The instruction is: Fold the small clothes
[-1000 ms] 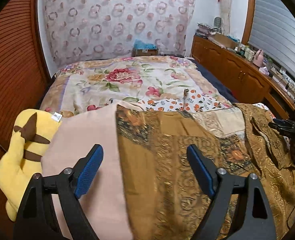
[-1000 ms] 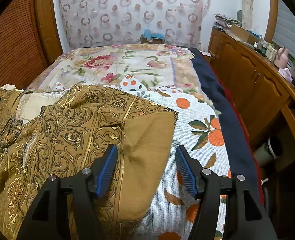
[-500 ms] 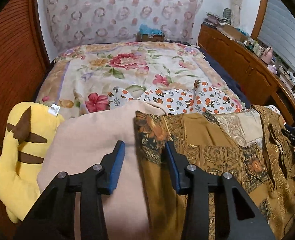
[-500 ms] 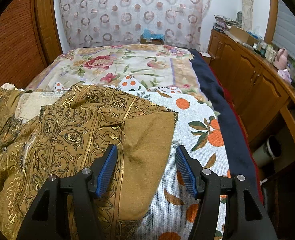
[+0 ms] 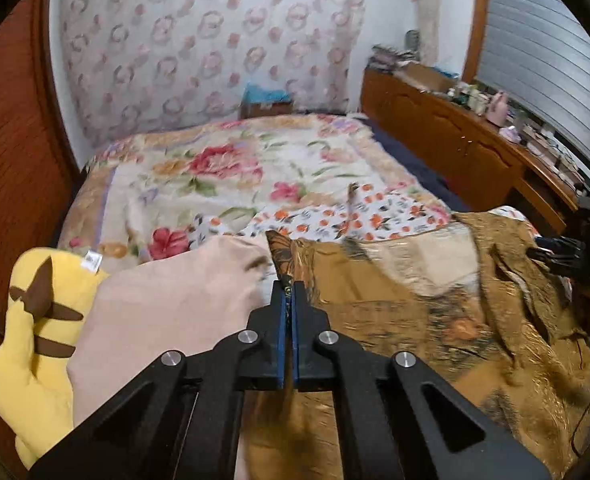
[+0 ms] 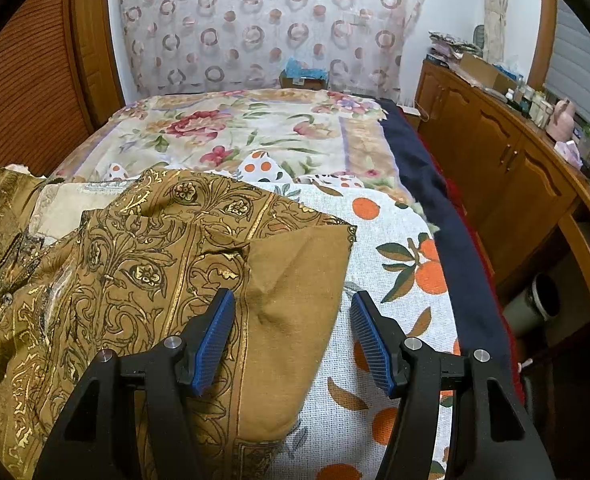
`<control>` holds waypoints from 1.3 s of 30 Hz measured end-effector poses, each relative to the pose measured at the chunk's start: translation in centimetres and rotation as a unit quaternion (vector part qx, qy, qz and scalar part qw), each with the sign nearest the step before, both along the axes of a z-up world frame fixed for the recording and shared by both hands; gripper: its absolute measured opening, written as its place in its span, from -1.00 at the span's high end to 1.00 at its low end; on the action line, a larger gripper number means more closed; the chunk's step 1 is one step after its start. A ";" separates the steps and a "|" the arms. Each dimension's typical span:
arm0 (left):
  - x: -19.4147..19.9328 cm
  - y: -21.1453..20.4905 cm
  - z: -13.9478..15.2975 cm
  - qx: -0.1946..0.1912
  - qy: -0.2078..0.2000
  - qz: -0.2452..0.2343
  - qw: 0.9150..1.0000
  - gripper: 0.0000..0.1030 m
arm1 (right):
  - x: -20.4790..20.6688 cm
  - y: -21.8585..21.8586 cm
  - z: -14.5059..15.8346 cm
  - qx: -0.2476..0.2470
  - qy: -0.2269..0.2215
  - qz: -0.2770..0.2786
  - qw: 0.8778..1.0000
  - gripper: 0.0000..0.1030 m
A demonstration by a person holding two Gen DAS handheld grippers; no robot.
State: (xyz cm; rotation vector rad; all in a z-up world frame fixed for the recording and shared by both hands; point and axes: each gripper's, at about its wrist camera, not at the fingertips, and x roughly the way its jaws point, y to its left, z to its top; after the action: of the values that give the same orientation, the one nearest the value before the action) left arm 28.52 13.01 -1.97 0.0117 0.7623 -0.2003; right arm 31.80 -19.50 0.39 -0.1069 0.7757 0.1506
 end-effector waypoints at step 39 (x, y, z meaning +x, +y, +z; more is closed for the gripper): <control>-29.3 3.3 0.4 -0.065 -0.091 0.071 0.991 0.94 | -28.1 -5.5 3.9 0.132 -0.107 0.131 0.977 0.89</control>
State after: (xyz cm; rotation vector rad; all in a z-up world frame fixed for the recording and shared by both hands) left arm -0.79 16.36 -1.58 -0.1458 0.5646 -0.1118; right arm 3.69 -24.98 4.33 0.0277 0.5186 0.4828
